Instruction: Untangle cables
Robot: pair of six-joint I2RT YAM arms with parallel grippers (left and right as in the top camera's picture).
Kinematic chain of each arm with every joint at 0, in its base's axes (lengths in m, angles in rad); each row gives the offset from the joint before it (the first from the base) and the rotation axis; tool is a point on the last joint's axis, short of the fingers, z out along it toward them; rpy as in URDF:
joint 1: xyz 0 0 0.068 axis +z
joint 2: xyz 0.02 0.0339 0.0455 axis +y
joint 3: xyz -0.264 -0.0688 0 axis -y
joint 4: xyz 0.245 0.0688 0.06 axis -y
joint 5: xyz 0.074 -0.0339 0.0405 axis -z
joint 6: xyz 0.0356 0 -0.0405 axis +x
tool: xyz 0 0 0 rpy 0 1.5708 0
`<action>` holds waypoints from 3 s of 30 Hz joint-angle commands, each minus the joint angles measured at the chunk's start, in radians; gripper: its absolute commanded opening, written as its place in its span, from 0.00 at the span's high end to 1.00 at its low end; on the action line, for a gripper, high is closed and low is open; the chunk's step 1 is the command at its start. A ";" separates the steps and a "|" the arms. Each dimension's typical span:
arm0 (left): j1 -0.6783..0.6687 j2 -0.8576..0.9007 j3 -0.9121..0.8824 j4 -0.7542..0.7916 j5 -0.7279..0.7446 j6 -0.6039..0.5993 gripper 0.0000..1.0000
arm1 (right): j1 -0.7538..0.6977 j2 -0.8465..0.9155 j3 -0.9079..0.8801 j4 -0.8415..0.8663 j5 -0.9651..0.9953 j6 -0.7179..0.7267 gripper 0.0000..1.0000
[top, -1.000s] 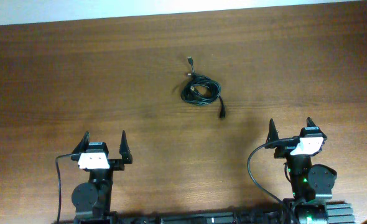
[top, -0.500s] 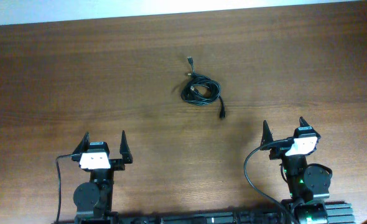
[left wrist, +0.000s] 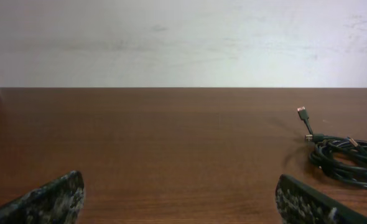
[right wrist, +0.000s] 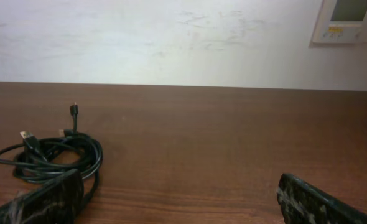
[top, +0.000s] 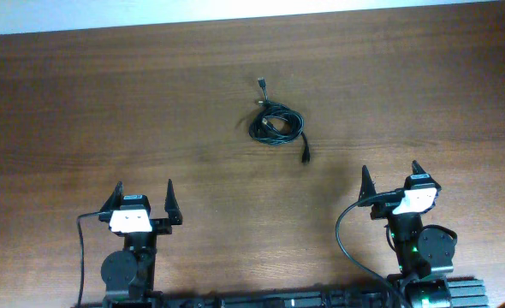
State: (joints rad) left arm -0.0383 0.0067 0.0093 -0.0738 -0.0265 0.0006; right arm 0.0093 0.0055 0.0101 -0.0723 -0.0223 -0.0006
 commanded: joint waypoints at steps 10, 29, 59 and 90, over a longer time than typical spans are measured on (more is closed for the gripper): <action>-0.004 0.000 0.000 -0.008 -0.022 0.016 0.01 | 0.005 0.003 -0.005 -0.007 0.020 0.004 0.01; -0.004 0.000 0.000 -0.006 -0.034 0.016 0.01 | 0.005 0.003 -0.005 -0.007 0.019 0.004 0.01; -0.004 0.000 0.050 0.000 0.031 0.015 0.01 | 0.005 0.003 -0.005 -0.007 0.019 0.004 0.01; -0.005 0.657 0.774 -0.403 0.093 0.016 0.01 | 0.005 0.003 -0.005 -0.007 0.019 0.004 0.01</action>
State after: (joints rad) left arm -0.0383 0.5678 0.6884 -0.4397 0.0463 0.0044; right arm 0.0093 0.0067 0.0101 -0.0731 -0.0219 0.0002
